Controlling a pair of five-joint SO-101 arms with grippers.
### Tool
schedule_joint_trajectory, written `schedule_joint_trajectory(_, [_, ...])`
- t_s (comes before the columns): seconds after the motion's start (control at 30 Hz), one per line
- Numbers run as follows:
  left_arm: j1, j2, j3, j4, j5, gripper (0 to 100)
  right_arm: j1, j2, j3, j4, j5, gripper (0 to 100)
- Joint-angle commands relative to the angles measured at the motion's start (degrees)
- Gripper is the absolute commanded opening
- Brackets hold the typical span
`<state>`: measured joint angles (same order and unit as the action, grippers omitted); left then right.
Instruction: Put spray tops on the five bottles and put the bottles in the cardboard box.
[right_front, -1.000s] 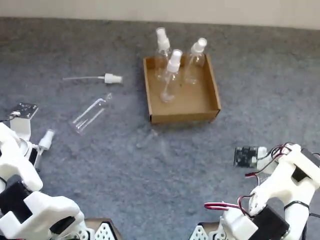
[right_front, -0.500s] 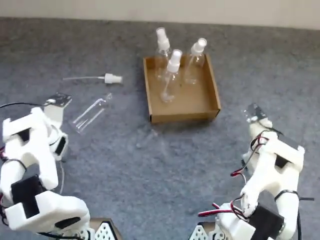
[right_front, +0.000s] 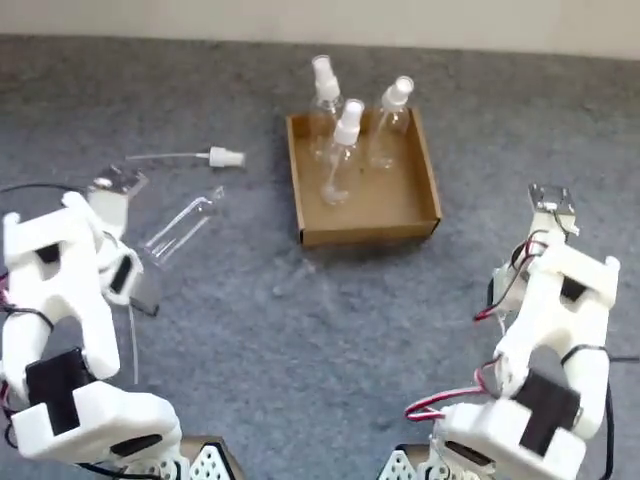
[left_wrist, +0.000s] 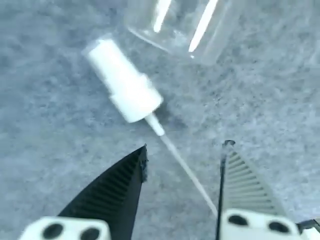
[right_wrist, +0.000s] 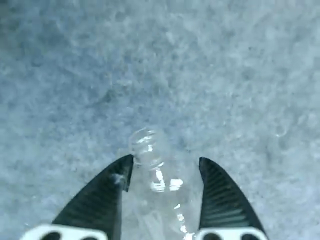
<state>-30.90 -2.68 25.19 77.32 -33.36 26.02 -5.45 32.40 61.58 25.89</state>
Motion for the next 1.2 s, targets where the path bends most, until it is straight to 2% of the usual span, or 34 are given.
schedule_joint_trajectory(0.0, [-2.77,-2.59,-8.75,5.1,0.35,23,-0.22,2.77,-5.85,2.07,-0.79,7.3])
schedule_joint_trajectory(0.2, [-5.49,-2.51,-15.96,7.03,1.76,23,-0.75,3.3,-6.73,2.15,-0.62,8.6])
schedule_joint_trajectory(0.37, [-4.35,-2.42,-16.4,6.86,10.02,22,-0.75,3.3,-6.73,2.33,-0.62,15.1])
schedule_joint_trajectory(0.5, [-4.35,-1.98,-15.69,5.45,13.98,22,-0.75,3.21,-6.73,2.33,-0.53,15.9])
schedule_joint_trajectory(0.77, [-3.56,-2.59,3.65,-13.45,14.68,22,-0.75,3.3,-6.73,2.24,-0.53,15.9])
schedule_joint_trajectory(0.9, [-5.05,-4.18,7.16,-22.33,14.24,22,-0.75,3.3,-6.73,2.33,-0.53,15.9])
schedule_joint_trajectory(1.07, [-6.81,-9.27,9.89,-21.71,14.33,23,-0.48,3.47,-6.73,2.33,-0.62,15.9])
schedule_joint_trajectory(1.17, [-7.08,-11.56,12.26,-26.02,14.68,23,-0.92,3.3,-6.64,2.42,-0.88,15.9])
